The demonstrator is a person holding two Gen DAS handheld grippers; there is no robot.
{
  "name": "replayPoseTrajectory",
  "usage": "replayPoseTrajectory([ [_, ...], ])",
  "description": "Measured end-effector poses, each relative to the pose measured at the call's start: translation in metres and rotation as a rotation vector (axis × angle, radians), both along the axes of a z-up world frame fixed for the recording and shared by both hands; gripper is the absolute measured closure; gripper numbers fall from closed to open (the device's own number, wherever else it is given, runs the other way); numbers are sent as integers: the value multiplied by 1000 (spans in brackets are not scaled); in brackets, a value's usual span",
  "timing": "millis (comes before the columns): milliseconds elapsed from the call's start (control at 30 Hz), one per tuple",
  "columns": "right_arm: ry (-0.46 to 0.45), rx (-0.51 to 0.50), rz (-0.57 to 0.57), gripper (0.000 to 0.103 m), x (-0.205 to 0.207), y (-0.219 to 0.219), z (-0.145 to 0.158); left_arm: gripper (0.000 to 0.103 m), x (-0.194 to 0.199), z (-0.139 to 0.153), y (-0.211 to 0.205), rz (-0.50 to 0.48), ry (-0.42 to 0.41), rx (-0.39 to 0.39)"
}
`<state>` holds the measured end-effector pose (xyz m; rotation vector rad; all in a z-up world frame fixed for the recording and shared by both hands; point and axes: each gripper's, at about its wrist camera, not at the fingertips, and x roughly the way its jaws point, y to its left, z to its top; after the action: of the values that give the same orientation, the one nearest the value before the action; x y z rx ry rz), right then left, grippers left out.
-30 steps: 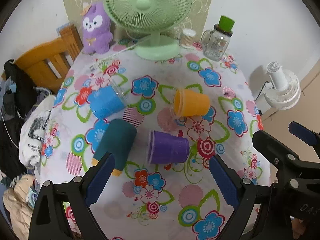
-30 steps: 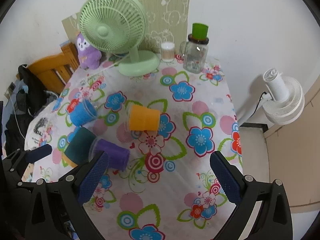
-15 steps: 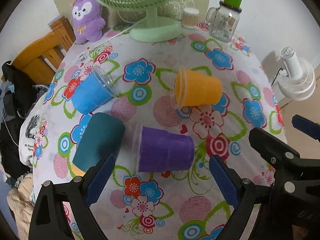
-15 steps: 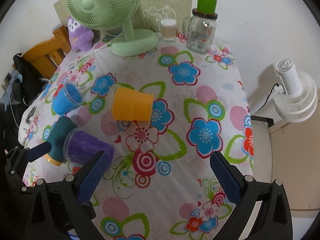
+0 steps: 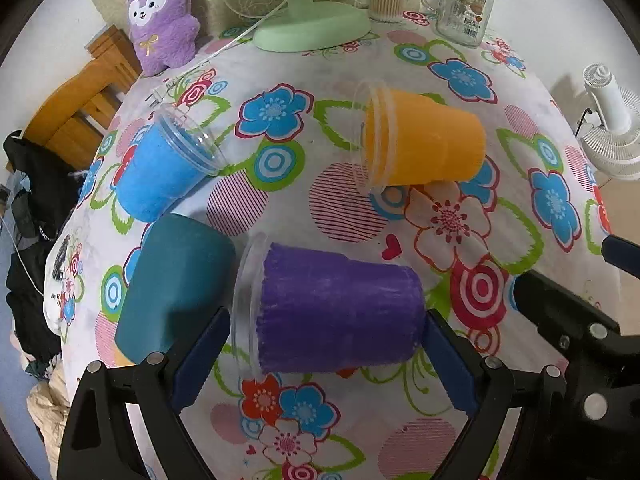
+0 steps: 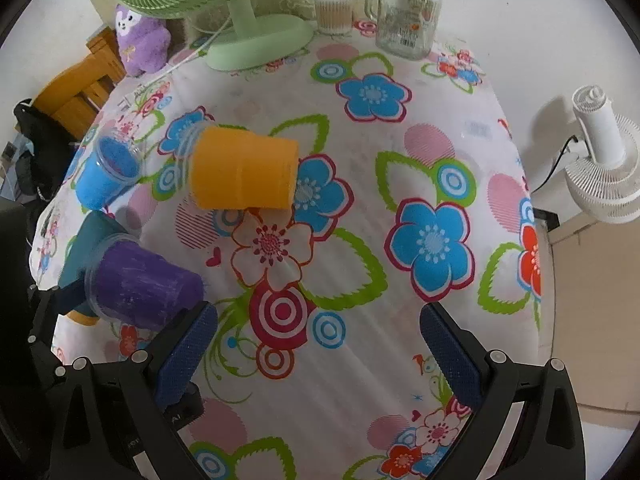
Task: Flip cup upside down
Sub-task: 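Close the left tool around the body of the purple cup, then lift the purple cup with the left tool and rotate it upright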
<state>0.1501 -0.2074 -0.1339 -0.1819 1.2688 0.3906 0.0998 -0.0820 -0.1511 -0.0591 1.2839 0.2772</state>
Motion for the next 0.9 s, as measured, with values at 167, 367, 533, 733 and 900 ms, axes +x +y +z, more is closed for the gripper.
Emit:
replayPoseTrajectory([
  [167,18,0,-1,1,0,3,-8,21,2,-5,-1,-28,5,20],
  [367,20,-2,-3,1,-2,7,-8,21,1,0,3,-69,-10,27],
  [533,16,4,-30,1,-6,7,-3,21,0,10,3,-170,-32,40],
  [733,14,9,-89,1,-20,4,4,21,-4,21,-2,-382,-49,72],
  [900,1,12,-161,1,-37,1,10,21,-11,23,-4,-566,-56,56],
])
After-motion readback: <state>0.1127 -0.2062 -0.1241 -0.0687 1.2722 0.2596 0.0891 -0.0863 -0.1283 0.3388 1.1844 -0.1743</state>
